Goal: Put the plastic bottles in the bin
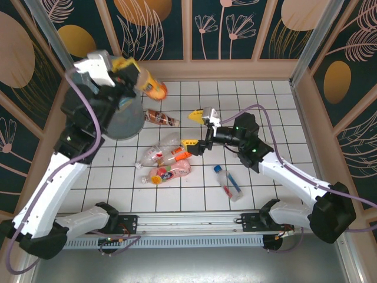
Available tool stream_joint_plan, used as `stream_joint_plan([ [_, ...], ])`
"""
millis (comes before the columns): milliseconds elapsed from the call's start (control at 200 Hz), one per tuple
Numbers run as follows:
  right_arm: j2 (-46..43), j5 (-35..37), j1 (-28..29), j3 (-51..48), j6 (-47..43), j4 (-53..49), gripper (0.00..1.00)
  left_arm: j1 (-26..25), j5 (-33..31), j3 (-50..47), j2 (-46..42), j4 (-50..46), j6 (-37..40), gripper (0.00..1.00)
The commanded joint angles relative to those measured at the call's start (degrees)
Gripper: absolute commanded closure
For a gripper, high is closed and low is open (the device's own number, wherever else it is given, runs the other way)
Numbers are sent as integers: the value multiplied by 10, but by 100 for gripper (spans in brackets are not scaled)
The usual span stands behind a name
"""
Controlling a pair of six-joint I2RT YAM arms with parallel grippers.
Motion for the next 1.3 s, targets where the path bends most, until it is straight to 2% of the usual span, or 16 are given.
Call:
stream_joint_plan([
  [0, -14, 16, 8, 15, -16, -6, 1, 57, -94, 73, 43, -44, 67, 100],
  [145, -17, 20, 14, 19, -24, -20, 1, 119, -109, 132, 106, -73, 98, 100],
  [260, -19, 27, 20, 23, -35, -38, 1, 160, -110, 119, 136, -75, 111, 100],
  [420, -21, 36, 25, 24, -47, -56, 1, 239, -77, 62, 157, -63, 81, 100],
  [555, -19, 41, 32, 24, -59, -71, 1, 284, -51, 2, 162, -44, 67, 100],
  [636, -16, 47, 36, 20, -63, -75, 1, 298, -30, -40, 158, -26, 57, 100],
  [781, -5, 54, 43, 19, -69, -82, 1, 300, -28, -133, 150, 43, 55, 100],
  [1031, 16, 71, 65, 26, -97, -115, 1, 301, -42, -160, 177, 41, 62, 83],
  [1171, 24, 84, 74, 26, -107, -124, 1, 301, -30, -161, 166, 44, 62, 61],
  [1236, 26, 85, 76, 27, -111, -126, 1, 301, -24, -156, 158, 39, 63, 45],
  [1296, 28, 90, 78, 29, -113, -126, 1, 301, -20, -147, 144, 32, 62, 39],
])
